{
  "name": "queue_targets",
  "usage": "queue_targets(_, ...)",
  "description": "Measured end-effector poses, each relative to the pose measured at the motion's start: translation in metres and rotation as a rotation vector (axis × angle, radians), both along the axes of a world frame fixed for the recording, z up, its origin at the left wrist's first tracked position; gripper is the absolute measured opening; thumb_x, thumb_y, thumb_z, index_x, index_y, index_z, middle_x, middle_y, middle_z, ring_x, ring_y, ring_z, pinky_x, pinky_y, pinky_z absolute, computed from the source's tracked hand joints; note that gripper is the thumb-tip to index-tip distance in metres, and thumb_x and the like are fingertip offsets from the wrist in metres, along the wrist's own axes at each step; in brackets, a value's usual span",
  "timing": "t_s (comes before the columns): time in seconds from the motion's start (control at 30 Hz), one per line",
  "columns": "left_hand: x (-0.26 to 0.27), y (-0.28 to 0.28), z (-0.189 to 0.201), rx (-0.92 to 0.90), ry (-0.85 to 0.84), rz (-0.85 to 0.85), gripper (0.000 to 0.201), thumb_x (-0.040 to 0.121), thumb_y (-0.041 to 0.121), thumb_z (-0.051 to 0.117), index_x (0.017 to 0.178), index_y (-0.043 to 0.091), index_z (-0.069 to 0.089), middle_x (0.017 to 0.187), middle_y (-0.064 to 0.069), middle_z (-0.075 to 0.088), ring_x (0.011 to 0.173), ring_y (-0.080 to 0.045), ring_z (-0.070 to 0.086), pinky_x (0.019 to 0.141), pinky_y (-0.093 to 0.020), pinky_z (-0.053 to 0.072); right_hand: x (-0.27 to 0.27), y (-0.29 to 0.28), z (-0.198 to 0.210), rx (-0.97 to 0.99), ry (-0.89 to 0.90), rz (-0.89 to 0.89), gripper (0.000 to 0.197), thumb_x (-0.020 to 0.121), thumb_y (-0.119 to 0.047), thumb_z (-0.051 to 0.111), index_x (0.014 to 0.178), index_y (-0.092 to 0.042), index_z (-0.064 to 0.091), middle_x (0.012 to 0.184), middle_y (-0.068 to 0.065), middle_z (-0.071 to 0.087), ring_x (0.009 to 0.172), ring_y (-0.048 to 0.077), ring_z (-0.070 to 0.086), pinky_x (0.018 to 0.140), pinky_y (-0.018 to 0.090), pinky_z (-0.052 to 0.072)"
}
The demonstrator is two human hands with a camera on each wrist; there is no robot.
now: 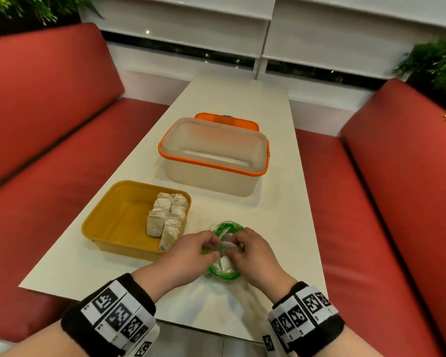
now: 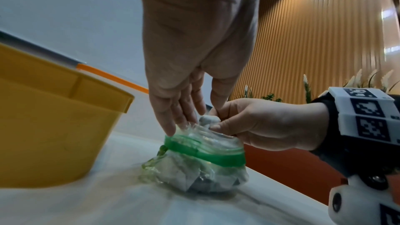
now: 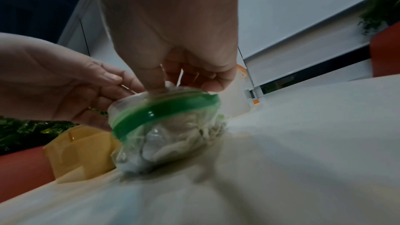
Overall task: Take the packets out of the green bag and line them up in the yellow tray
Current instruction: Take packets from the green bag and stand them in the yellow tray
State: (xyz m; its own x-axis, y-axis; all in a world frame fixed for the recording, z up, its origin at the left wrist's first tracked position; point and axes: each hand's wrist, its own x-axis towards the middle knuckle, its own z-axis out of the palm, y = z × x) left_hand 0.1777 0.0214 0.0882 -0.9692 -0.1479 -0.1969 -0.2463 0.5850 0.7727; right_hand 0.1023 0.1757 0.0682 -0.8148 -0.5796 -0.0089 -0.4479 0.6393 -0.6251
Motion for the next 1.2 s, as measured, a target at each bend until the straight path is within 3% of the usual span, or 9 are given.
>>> queue_targets(0.2,0.0,-0.003,0.001,0.026,-0.041,0.011,0.032,0.084,0.026,0.065,0.113,0.031,0.053,0.105,0.009,0.062,0.1,-0.008,0.059,0.085,-0.023,0.048,-0.002,0.006,0.008,-0.192,-0.129,-0.105,0.018,0.082,-0.016,0.065,0.075,-0.027,0.053,0.078,-0.01,0.051,0.073,0.007,0.048,0.065,0.015,0.036)
queue_targets(0.33,-0.001,0.001,0.005,0.037,-0.027,0.007,0.046,0.079,0.026,0.071,0.12,0.028,0.05,0.101,0.011,0.062,0.098,-0.007,0.059,0.08,-0.018,0.047,-0.004,0.01,0.015,-0.382,-0.326,-0.126,0.012,0.086,-0.009,0.063,0.079,-0.018,0.058,0.071,-0.004,0.058,0.067,0.011,0.051,0.065,0.027,0.042)
queue_targets(0.53,-0.002,0.006,0.013,0.149,0.047,0.017,0.041,0.075,0.032,0.077,0.11,0.029,0.056,0.098,0.016,0.064,0.094,0.0,0.06,0.074,-0.011,0.044,-0.007,0.01,0.026,-0.694,-0.667,-0.163,0.011,0.089,0.002,0.058,0.082,-0.006,0.054,0.07,0.006,0.06,0.056,0.009,0.054,0.052,0.018,0.043)
queue_targets(0.63,-0.005,0.009,0.016,0.236,0.095,0.054,0.033,0.076,0.031,0.077,0.105,0.029,0.061,0.096,0.013,0.069,0.088,-0.001,0.064,0.076,-0.018,0.051,-0.006,0.009,0.034,-0.761,-0.789,-0.148,0.012,0.088,0.004,0.057,0.083,-0.007,0.055,0.076,0.011,0.063,0.061,0.017,0.059,0.054,0.022,0.049)
queue_targets(0.7,-0.009,0.011,0.016,0.336,0.12,0.093,0.021,0.081,0.026,0.073,0.1,0.026,0.064,0.095,0.006,0.072,0.091,-0.011,0.067,0.083,-0.034,0.056,-0.005,0.007,0.039,-0.771,-0.811,-0.139,0.014,0.087,0.007,0.058,0.09,-0.006,0.054,0.079,0.012,0.066,0.061,0.017,0.063,0.053,0.022,0.05)
queue_targets(0.87,-0.014,0.009,0.02,0.261,0.122,0.089,0.012,0.085,0.022,0.065,0.075,0.02,0.061,0.072,-0.001,0.066,0.069,-0.019,0.063,0.07,-0.042,0.054,0.001,0.006,0.042,-0.456,-0.381,-0.064,0.041,0.082,-0.004,0.067,0.11,-0.031,0.053,0.101,-0.002,0.061,0.074,0.011,0.063,0.065,0.021,0.051)
queue_targets(0.97,-0.014,0.006,0.021,0.235,0.065,0.05,0.016,0.084,0.021,0.066,0.07,0.019,0.058,0.062,0.002,0.058,0.057,-0.015,0.057,0.061,-0.037,0.052,0.004,0.007,0.043,-0.328,-0.058,0.047,0.024,0.08,-0.018,0.066,0.098,-0.032,0.057,0.098,-0.014,0.058,0.083,-0.001,0.053,0.072,0.008,0.039)
queue_targets(1.07,-0.009,0.002,0.019,0.321,0.02,0.033,0.01,0.081,0.018,0.07,0.077,0.015,0.062,0.067,-0.003,0.061,0.061,-0.016,0.057,0.059,-0.032,0.05,0.007,0.004,0.043,-0.292,-0.012,0.058,0.018,0.082,-0.012,0.067,0.076,-0.025,0.056,0.072,-0.013,0.056,0.07,-0.002,0.05,0.063,0.009,0.036)
queue_targets(1.2,-0.001,-0.006,0.017,0.506,0.001,0.071,0.009,0.083,0.015,0.07,0.081,0.012,0.063,0.074,-0.007,0.063,0.068,-0.016,0.058,0.06,-0.028,0.049,0.01,-0.003,0.047,-0.263,-0.11,0.045,0.025,0.084,-0.012,0.066,0.074,-0.033,0.057,0.067,-0.013,0.059,0.062,-0.003,0.053,0.058,0.01,0.04)
